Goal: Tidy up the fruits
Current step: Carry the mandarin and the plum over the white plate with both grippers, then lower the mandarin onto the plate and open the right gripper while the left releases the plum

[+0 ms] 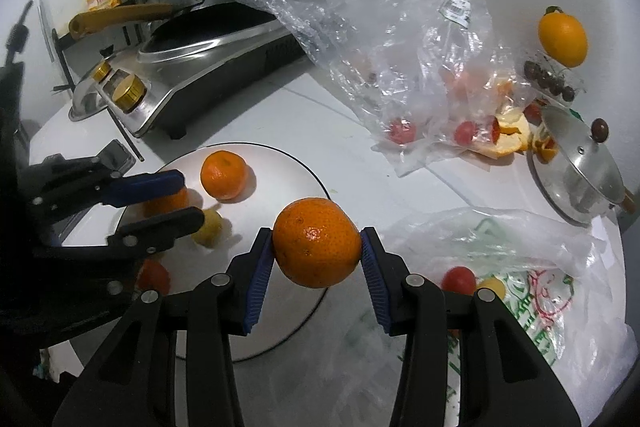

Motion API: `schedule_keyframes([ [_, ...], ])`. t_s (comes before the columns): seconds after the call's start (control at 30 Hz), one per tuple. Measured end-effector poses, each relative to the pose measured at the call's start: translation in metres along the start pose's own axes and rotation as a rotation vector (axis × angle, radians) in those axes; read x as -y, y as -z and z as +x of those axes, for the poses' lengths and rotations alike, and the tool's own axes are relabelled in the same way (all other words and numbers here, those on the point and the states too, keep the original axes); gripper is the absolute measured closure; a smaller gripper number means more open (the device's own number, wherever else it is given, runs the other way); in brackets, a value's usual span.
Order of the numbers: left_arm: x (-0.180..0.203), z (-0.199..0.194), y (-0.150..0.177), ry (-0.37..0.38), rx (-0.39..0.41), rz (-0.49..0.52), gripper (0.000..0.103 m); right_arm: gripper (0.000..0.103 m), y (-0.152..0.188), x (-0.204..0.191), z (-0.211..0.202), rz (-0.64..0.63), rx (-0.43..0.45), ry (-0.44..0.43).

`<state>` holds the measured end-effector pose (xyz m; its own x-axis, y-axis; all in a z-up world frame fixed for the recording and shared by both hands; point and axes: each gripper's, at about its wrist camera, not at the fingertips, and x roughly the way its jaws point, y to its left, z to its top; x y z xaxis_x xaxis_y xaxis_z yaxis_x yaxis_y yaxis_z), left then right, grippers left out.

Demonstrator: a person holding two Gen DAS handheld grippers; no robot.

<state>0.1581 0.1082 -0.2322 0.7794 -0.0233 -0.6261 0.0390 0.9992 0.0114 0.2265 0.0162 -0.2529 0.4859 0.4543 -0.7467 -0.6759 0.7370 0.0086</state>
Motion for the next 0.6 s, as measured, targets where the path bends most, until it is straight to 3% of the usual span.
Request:
schedule_keyframes([
  [0.6,-0.025,0.001,0.005,-0.019,-0.018,-0.039,0.071,0.057,-0.019,-0.02,0.051,-0.011,-0.037,-0.047],
])
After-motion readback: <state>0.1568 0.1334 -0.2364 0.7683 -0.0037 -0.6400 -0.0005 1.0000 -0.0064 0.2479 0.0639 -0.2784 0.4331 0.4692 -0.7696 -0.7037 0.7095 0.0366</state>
